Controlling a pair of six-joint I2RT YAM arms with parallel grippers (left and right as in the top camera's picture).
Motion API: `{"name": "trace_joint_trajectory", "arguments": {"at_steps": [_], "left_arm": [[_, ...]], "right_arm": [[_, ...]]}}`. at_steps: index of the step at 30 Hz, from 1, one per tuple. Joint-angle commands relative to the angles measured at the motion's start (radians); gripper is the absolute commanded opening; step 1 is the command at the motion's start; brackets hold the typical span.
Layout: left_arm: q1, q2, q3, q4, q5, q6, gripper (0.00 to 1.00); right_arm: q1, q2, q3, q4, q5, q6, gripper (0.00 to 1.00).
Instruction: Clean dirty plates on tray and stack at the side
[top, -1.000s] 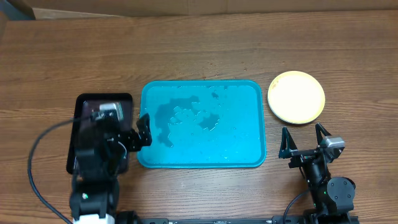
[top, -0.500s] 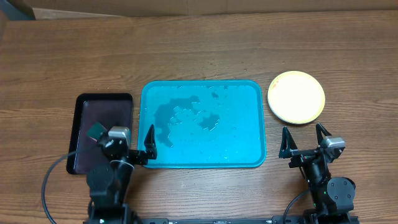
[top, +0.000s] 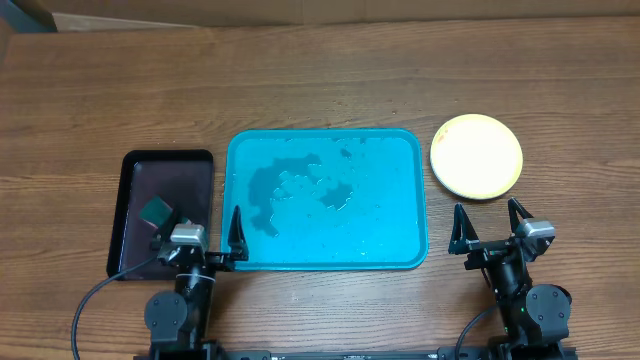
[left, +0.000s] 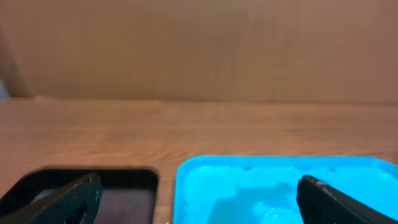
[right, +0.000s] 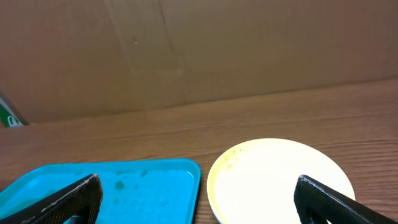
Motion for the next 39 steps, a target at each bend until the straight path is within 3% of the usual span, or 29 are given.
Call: {"name": "trace_joint_trajectory", "arguments": {"at_steps": [1, 39], "left_arm": [[-0.005, -0.033, -0.005, -0.055, -0.103, 0.023, 0.99], [-0.005, -0.037, -0.005, -0.074, -0.101, 0.030, 1.00]], "right_arm": [[-0.006, -0.009, -0.010, 0.005, 0.006, -0.004, 1.00], [-0.006, -0.009, -0.010, 0.005, 0.006, -0.004, 1.00]]}}
